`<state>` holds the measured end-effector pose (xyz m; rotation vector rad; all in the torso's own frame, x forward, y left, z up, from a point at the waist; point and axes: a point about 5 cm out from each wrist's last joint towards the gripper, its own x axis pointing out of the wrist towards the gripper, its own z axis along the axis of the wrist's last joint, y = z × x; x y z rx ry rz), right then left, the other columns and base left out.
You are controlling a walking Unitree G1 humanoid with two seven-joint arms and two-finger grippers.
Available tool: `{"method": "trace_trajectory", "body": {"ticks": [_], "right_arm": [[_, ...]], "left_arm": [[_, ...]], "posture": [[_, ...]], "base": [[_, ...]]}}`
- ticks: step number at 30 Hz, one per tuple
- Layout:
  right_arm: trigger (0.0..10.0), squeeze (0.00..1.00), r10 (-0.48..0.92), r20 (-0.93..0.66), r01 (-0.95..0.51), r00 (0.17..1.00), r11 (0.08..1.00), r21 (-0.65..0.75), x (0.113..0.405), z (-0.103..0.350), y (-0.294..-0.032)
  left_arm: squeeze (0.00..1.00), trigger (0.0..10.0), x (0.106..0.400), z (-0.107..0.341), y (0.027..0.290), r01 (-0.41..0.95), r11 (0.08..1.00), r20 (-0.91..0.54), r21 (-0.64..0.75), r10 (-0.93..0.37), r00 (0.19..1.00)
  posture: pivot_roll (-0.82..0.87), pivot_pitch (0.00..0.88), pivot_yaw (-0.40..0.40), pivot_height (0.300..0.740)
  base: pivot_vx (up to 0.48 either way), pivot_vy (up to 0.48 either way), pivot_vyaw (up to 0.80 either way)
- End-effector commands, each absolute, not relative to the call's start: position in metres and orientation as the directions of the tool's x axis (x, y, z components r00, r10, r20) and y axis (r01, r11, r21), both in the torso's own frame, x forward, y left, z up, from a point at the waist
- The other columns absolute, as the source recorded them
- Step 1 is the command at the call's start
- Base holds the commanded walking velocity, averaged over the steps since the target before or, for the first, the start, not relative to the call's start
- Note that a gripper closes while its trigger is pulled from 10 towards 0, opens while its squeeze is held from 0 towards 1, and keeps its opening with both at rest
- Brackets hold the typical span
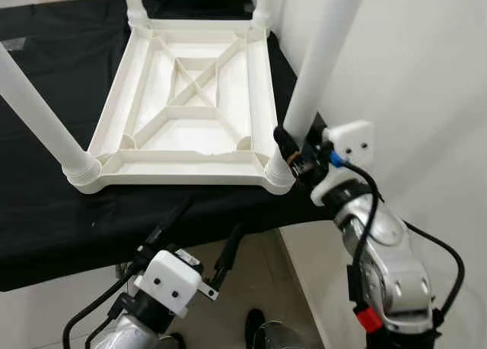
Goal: Building children table
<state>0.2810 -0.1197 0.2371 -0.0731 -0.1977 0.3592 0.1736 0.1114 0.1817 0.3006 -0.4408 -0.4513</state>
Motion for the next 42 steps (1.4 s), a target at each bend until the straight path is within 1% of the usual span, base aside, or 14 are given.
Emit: {"method": "trace_trajectory", "body": {"ticks": [1, 2, 3, 4, 5, 6, 11, 12, 24, 26, 28, 33, 34, 42], "right_arm": [[0.0, 0.0, 0.408, -0.065, -0.412, 0.911, 0.91, -0.047, 0.284, 0.195, -0.11], [2.6, 0.0, 0.461, -0.048, -0.463, 0.886, 0.886, -0.038, 0.283, 0.199, -0.103], [2.6, 0.0, 0.461, -0.048, -0.463, 0.886, 0.886, -0.038, 0.283, 0.199, -0.103], [10.0, 0.15, 0.523, 0.002, -0.523, 0.852, 0.852, -0.035, 0.281, 0.209, -0.095], [10.0, 0.15, 0.563, 0.037, -0.562, 0.826, 0.827, -0.037, 0.278, 0.216, -0.089], [10.0, 1.0, 0.65, 0.097, -0.654, 0.754, 0.756, 0.013, 0.276, 0.228, -0.084], [10.0, 1.0, 0.706, 0.124, -0.712, 0.697, 0.702, 0.002, 0.279, 0.238, -0.088], [10.0, 1.0, 0.8, 0.158, -0.803, 0.579, 0.593, -0.057, 0.278, 0.255, -0.095], [10.0, 1.0, 0.944, 0.102, -0.915, 0.314, 0.33, -0.233, 0.282, 0.289, -0.135], [10.0, 0.89, 0.953, 0.084, -0.927, 0.292, 0.303, -0.221, 0.281, 0.291, -0.139], [10.0, 0.0, 0.968, 0.068, -0.947, 0.24, 0.249, -0.205, 0.279, 0.293, -0.145], [10.0, 0.0, 0.972, 0.062, -0.95, 0.225, 0.233, -0.208, 0.28, 0.295, -0.15], [0.0, 0.0, 0.969, 0.074, -0.947, 0.236, 0.246, -0.207, 0.282, 0.296, -0.15], [0.0, 0.0, 0.976, 0.085, -0.953, 0.199, 0.213, -0.214, 0.282, 0.293, -0.145]], "left_arm": [[0.0, 10.0, 0.174, 0.174, 0.11, 0.373, 0.853, 0.306, 0.365, -0.488, 0.817], [0.0, 10.0, 0.174, 0.174, 0.109, 0.375, 0.853, 0.307, 0.365, -0.49, 0.816], [0.0, 10.0, 0.174, 0.174, 0.109, 0.375, 0.853, 0.307, 0.365, -0.49, 0.816], [0.0, 10.0, 0.175, 0.174, 0.108, 0.377, 0.852, 0.308, 0.363, -0.492, 0.814], [0.0, 10.0, 0.175, 0.174, 0.107, 0.379, 0.852, 0.309, 0.362, -0.493, 0.813], [0.0, 10.0, 0.175, 0.174, 0.105, 0.384, 0.85, 0.309, 0.361, -0.497, 0.811], [0.0, 10.0, 0.175, 0.174, 0.105, 0.387, 0.849, 0.309, 0.36, -0.5, 0.809], [0.0, 10.0, 0.175, 0.174, 0.105, 0.387, 0.848, 0.308, 0.361, -0.501, 0.809], [0.0, 10.0, 0.175, 0.175, 0.106, 0.386, 0.847, 0.307, 0.365, -0.501, 0.809], [0.0, 10.0, 0.175, 0.175, 0.106, 0.386, 0.847, 0.306, 0.365, -0.501, 0.81], [0.0, 10.0, 0.175, 0.175, 0.106, 0.385, 0.848, 0.305, 0.365, -0.5, 0.81], [0.0, 10.0, 0.175, 0.175, 0.106, 0.386, 0.847, 0.305, 0.365, -0.5, 0.81], [0.0, 10.0, 0.175, 0.175, 0.106, 0.386, 0.847, 0.304, 0.366, -0.501, 0.81], [0.0, 10.0, 0.175, 0.176, 0.106, 0.385, 0.846, 0.306, 0.369, -0.502, 0.809]], "posture": [[0.02, 0.326, -0.063, 0.74], [0.01, 0.325, -0.061, 0.74], [0.01, 0.325, -0.061, 0.74], [0.01, 0.327, -0.056, 0.74], [0.01, 0.327, -0.056, 0.74], [0.01, 0.329, -0.053, 0.74], [0.01, 0.331, -0.049, 0.74], [0.01, 0.332, -0.042, 0.74], [0.02, 0.335, -0.037, 0.74], [0.03, 0.338, -0.035, 0.74], [0.03, 0.337, -0.036, 0.74], [0.03, 0.339, -0.032, 0.74], [0.03, 0.338, -0.033, 0.74], [0.03, 0.345, -0.033, 0.74]], "base": [[0.0, 0.0, 0.0], [0.0, 0.0, 0.0], [0.0, 0.0, 0.0], [0.0, 0.0, 0.0], [0.0, 0.0, 0.0], [0.0, 0.0, 0.0], [0.0, 0.0, 0.0], [0.0, 0.0, 0.0], [0.0, 0.0, 0.0], [0.0, 0.0, 0.0], [0.0, 0.0, 0.0], [0.0, 0.0, 0.0], [0.0, 0.0, 0.0], [0.0, 0.0, 0.0]]}}
